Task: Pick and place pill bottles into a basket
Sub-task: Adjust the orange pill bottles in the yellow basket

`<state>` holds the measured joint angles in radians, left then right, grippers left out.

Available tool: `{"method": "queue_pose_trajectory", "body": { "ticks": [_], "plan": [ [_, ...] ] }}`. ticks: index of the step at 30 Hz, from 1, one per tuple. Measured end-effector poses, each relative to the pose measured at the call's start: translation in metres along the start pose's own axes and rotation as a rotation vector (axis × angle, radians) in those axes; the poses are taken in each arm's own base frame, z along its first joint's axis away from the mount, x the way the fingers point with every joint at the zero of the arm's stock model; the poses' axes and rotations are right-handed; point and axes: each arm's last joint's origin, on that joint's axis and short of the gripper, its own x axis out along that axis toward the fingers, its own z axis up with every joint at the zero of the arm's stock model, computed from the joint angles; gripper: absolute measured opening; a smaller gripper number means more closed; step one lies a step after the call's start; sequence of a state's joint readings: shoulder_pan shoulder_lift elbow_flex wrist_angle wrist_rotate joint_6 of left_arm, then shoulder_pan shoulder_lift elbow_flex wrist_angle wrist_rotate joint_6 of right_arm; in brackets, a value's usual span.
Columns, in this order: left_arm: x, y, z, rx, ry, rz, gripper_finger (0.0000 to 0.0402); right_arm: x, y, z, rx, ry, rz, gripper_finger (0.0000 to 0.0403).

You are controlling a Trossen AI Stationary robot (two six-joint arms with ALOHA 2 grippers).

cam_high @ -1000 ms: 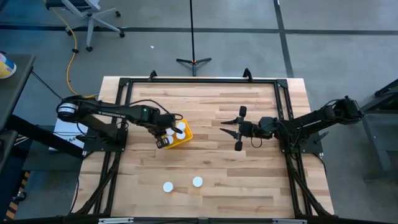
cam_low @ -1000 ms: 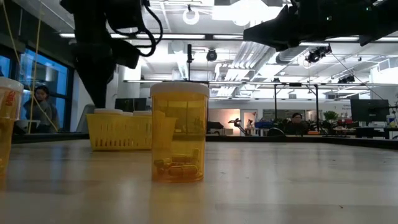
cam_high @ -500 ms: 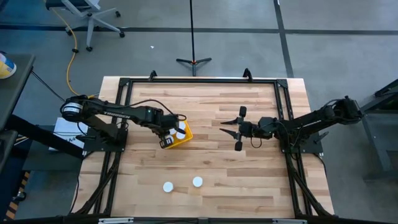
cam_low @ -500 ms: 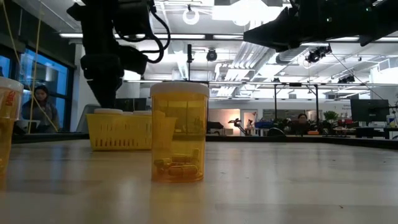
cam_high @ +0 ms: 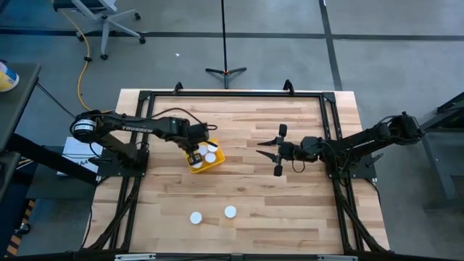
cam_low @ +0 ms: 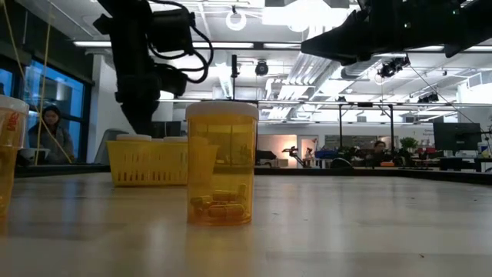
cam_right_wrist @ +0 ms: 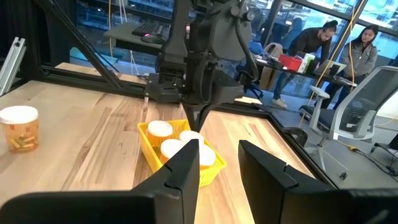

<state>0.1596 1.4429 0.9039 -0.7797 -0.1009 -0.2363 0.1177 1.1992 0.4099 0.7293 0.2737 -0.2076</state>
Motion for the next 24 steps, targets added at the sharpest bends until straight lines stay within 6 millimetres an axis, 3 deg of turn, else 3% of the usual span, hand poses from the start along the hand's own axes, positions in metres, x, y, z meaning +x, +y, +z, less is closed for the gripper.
{"method": "queue_pose_trajectory", "body": {
  "ticks": [11, 19, 24],
  "plan": [
    [-0.001, 0.002, -0.016, -0.038, 0.168, 0.015, 0.004, 0.0, 0.0, -0.001, -0.002, 0.011, 0.002, 0.0103],
    [-0.002, -0.004, -0.017, -0.047, 0.208, -0.13, 0.0023, 0.0, 0.0, -0.001, -0.002, 0.011, 0.002, 0.0103],
    [-0.003, -0.006, -0.018, -0.075, 0.233, -0.195, 0.0046, 0.0, 0.0, -0.001, -0.002, 0.011, 0.001, 0.0103]
  ]
}}
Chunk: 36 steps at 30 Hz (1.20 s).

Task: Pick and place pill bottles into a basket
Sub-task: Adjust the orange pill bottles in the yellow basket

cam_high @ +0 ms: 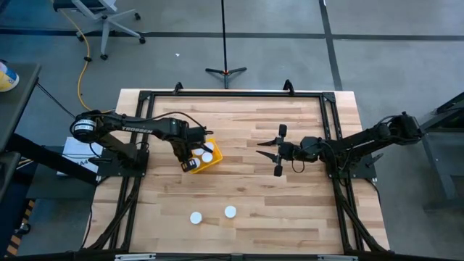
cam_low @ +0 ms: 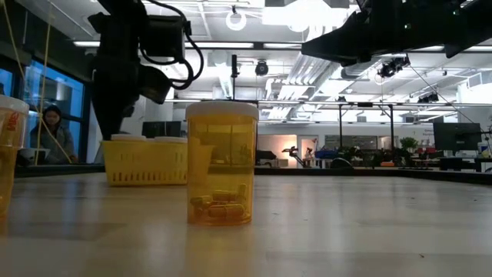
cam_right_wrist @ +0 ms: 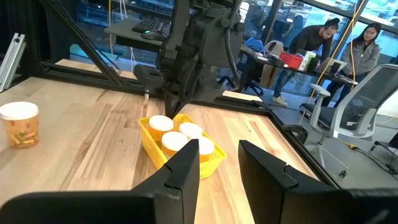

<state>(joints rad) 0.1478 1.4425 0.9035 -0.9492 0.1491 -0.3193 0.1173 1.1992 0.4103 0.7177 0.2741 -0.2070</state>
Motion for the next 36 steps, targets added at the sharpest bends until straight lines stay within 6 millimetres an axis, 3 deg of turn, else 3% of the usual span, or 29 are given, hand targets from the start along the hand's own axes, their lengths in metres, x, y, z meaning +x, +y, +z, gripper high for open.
{"method": "queue_pose_trajectory", "body": {
  "ticks": [9, 16, 20, 23, 30, 36],
  "plan": [
    [0.0, -0.002, 0.002, 0.004, -0.007, -0.052, 0.0022, 0.0, 0.0, 0.0, -0.003, 0.0, 0.0, 0.0103],
    [-0.001, -0.004, 0.008, 0.017, -0.058, -0.107, 0.0055, 0.0, 0.0, 0.0, -0.002, 0.0, 0.0, 0.0103],
    [-0.001, -0.005, 0.009, 0.038, -0.076, -0.1, 0.0024, 0.0, 0.0, 0.0, -0.002, 0.0, 0.0, 0.0103],
    [-0.001, -0.006, 0.013, 0.056, -0.115, -0.109, 0.0022, 0.0, 0.0, 0.0, -0.001, 0.0, 0.0, 0.0103],
    [-0.001, -0.003, 0.011, 0.065, -0.115, -0.031, 0.0061, 0.0, 0.0, 0.0, -0.001, 0.0, 0.0, 0.0103],
    [0.0, 0.001, 0.002, 0.056, -0.028, 0.037, 0.0027, 0.0, 0.0, 0.0, -0.002, 0.003, 0.001, 0.0103]
  ]
}}
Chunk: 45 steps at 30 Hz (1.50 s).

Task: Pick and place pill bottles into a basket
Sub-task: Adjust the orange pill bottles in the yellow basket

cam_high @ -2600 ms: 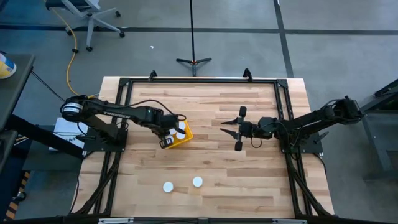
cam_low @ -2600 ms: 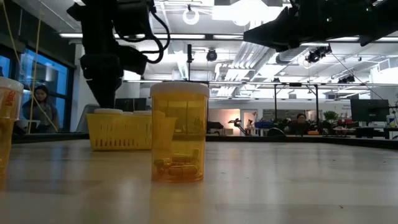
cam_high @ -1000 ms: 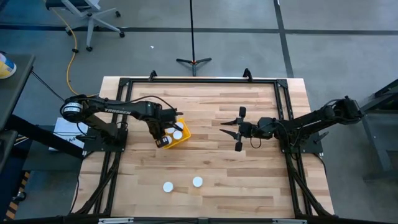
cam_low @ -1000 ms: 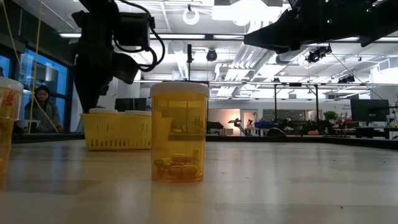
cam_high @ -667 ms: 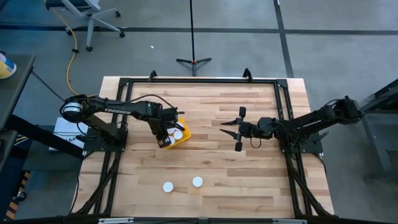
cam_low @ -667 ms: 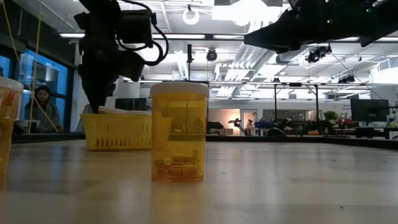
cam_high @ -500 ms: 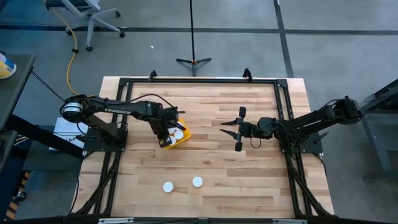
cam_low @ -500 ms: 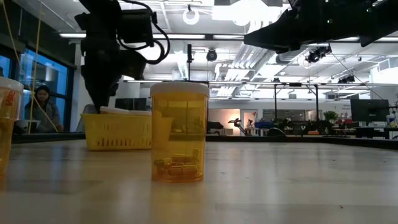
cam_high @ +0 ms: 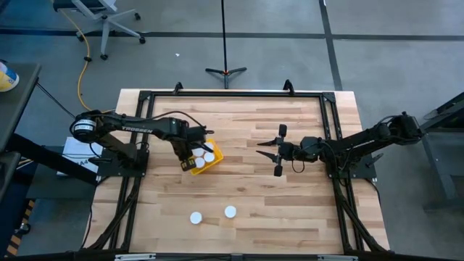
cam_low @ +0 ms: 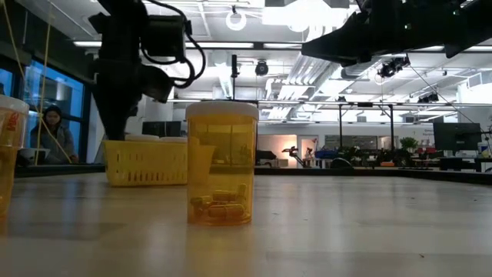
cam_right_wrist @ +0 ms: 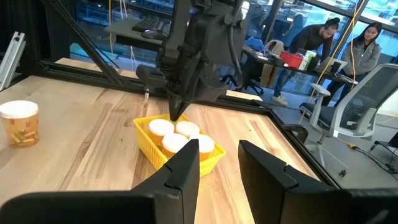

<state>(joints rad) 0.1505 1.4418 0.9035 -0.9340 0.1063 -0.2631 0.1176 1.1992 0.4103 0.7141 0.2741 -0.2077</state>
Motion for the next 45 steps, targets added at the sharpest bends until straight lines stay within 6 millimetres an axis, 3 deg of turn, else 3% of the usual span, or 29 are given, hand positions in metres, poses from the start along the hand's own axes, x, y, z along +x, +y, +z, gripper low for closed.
{"method": "queue_pose_trajectory", "body": {
  "ticks": [5, 12, 20, 29, 32, 40, 45],
  "plan": [
    [-0.005, 0.0, -0.004, -0.034, 0.045, 0.006, 0.0023, 0.0, 0.0, 0.0, -0.001, 0.0, 0.0, 0.0103],
    [-0.012, -0.007, -0.001, -0.051, 0.048, -0.044, 0.0065, 0.0, 0.0, 0.0, -0.002, 0.0, 0.0, 0.0103],
    [-0.027, -0.033, 0.001, 0.011, 0.006, -0.059, 0.0023, 0.0, 0.0, 0.0, -0.003, 0.002, 0.001, 0.0103],
    [-0.024, -0.055, -0.003, 0.031, -0.058, -0.032, 0.0044, 0.0, 0.0, -0.001, -0.003, 0.01, 0.002, 0.0103],
    [-0.022, -0.056, -0.004, 0.026, -0.049, -0.012, 0.0022, 0.0, 0.0, -0.001, 0.002, 0.01, 0.002, 0.0103],
    [-0.011, -0.057, 0.002, 0.019, -0.022, 0.005, 0.0039, 0.0, 0.0, -0.001, 0.002, 0.013, 0.002, 0.0103],
    [0.0, -0.056, 0.002, 0.034, 0.04, 0.045, 0.0023, 0.0, 0.001, -0.002, 0.001, 0.024, 0.005, 0.0103]
  ]
}}
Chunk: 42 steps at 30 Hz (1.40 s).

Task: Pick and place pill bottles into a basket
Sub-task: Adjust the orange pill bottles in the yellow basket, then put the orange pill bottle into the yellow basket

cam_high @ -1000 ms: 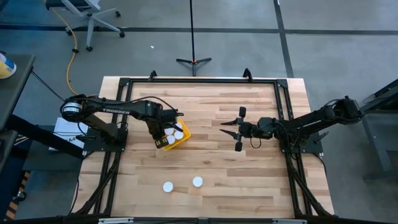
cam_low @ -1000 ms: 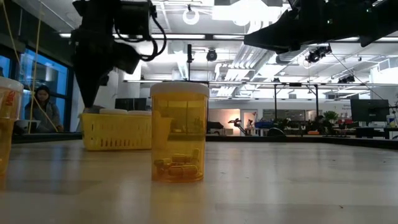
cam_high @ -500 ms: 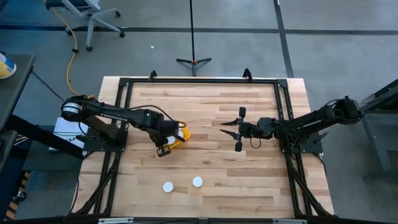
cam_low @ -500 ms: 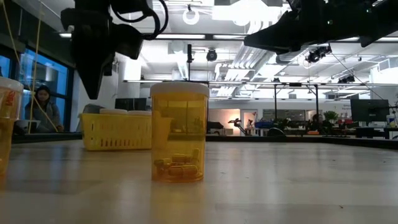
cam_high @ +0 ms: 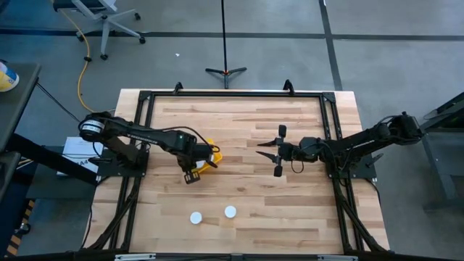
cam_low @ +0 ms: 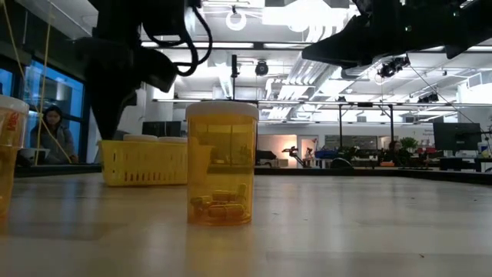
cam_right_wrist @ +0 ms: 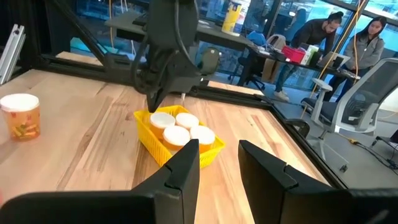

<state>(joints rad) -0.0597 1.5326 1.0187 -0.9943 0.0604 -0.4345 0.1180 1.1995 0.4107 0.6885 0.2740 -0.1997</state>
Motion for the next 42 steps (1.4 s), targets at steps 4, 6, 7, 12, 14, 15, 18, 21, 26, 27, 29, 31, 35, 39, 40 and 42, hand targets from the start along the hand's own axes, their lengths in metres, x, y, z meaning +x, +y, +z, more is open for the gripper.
{"method": "queue_pose_trajectory", "body": {
  "ticks": [4, 6, 7, 12, 14, 15, 18, 21, 26, 27, 29, 31, 35, 39, 40, 42],
  "plan": [
    [0.0, -0.003, 0.007, 0.024, -0.069, -0.039, 0.0023, 0.0, 0.0, 0.0, 0.0, -0.001, 0.0, 0.0103],
    [0.0, -0.003, 0.007, 0.024, -0.07, -0.04, 0.0034, 0.0, 0.0, 0.0, 0.0, -0.002, 0.0, 0.0103],
    [0.0, -0.003, 0.007, 0.024, -0.07, -0.039, 0.004, 0.0, 0.0, 0.0, 0.001, -0.002, 0.0, 0.0103],
    [0.004, -0.003, 0.009, 0.042, -0.069, -0.007, 0.0036, 0.0, 0.0, 0.0, 0.008, -0.002, 0.0, 0.0103],
    [0.006, -0.004, 0.012, 0.058, -0.08, -0.008, 0.0023, 0.0, 0.0, 0.0, 0.009, -0.002, 0.0, 0.0103],
    [0.007, -0.004, 0.012, 0.066, -0.075, -0.005, 0.0022, 0.0, 0.0, 0.0, 0.009, -0.002, 0.0, 0.0103],
    [0.009, -0.005, 0.014, 0.072, -0.083, -0.006, 0.0022, 0.0, 0.0, 0.0, 0.008, -0.002, 0.0, 0.0103],
    [0.01, -0.004, 0.013, 0.069, -0.069, 0.0, 0.0042, 0.0, 0.0, 0.0, 0.009, -0.003, -0.001, 0.0103],
    [0.001, -0.003, 0.01, 0.072, -0.019, 0.033, 0.0065, 0.0, 0.0, 0.0, 0.009, -0.003, 0.0, 0.0103],
    [-0.004, -0.004, 0.01, 0.071, -0.006, 0.046, 0.0061, 0.0, 0.0, 0.0, 0.009, -0.003, -0.001, 0.0103],
    [-0.013, -0.005, 0.012, 0.075, -0.004, 0.055, 0.0049, 0.0, 0.0, 0.0, 0.009, -0.003, -0.001, 0.0103],
    [-0.026, -0.009, 0.012, 0.104, -0.059, 0.058, 0.0034, 0.0, 0.0, 0.0, 0.009, -0.003, 0.0, 0.0103],
    [-0.045, -0.017, 0.004, 0.111, -0.161, 0.061, 0.0023, 0.0, 0.0, 0.0, 0.009, -0.003, 0.006, 0.0103],
    [-0.056, -0.04, -0.014, 0.123, -0.332, 0.037, 0.004, 0.0, 0.001, 0.0, 0.015, 0.0, 0.023, 0.0103],
    [-0.058, -0.048, -0.02, 0.148, -0.387, 0.031, 0.0051, 0.0, 0.001, -0.001, 0.015, 0.001, 0.024, 0.0103],
    [-0.062, -0.062, -0.031, 0.195, -0.488, 0.046, 0.0068, 0.0, 0.001, -0.001, 0.017, 0.003, 0.024, 0.0103]
  ]
}}
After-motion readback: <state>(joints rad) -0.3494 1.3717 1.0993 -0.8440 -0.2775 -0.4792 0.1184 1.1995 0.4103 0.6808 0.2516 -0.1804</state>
